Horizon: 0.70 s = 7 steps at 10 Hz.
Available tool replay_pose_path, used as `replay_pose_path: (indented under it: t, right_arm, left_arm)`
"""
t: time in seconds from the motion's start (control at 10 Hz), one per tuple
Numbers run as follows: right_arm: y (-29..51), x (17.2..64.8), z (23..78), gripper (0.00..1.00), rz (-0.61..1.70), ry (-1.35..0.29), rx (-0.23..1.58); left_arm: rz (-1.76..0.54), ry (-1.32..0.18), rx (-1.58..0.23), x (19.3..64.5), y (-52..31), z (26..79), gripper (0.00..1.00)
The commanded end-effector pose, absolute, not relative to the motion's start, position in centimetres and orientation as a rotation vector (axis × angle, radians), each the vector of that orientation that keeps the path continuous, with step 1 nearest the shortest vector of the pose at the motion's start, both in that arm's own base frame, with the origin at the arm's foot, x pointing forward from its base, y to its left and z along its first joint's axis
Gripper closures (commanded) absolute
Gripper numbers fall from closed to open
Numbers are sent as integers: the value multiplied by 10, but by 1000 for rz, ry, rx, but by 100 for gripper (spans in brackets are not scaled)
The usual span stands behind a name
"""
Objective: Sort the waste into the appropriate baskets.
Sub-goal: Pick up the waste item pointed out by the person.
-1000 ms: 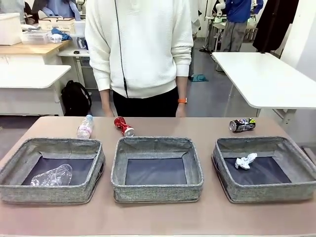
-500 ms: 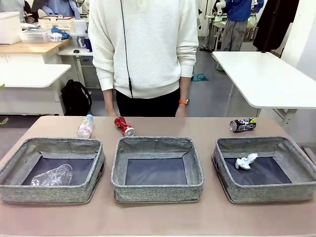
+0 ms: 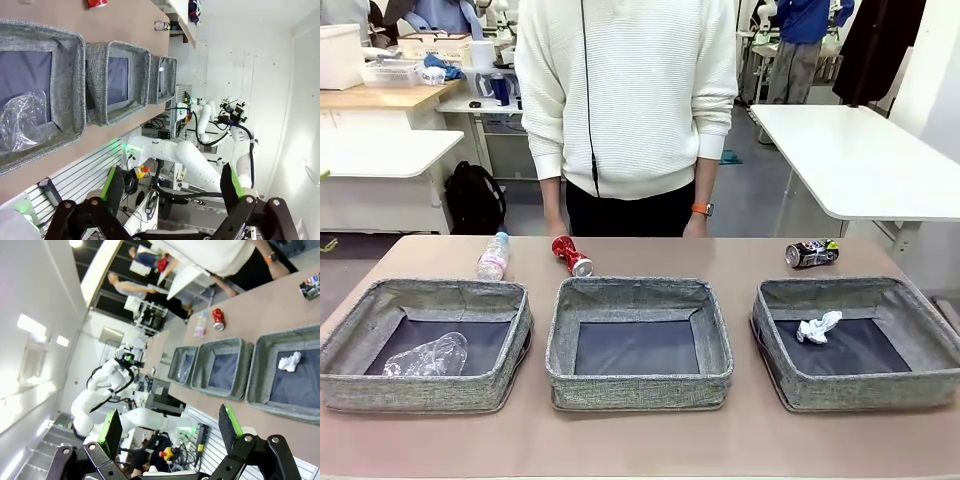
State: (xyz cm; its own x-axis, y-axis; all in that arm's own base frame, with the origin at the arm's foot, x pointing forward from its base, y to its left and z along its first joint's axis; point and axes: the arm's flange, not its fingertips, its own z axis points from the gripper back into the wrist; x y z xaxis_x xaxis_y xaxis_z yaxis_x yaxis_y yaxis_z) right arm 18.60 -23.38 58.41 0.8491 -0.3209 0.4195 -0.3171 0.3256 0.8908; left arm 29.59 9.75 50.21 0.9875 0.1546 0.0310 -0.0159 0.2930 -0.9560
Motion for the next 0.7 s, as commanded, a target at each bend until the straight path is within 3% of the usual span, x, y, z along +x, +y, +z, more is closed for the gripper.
replay_pose_path:
  t: [0.0, 0.6]
  right_arm:
    - [-232, 185, 585, 0, 7, -609, 1271]
    - [-232, 185, 585, 0, 7, -609, 1271]
  left_arm:
    - [109, -127, -1284, 294, 99, 504, 0]
    - [109, -127, -1284, 294, 99, 504, 0]
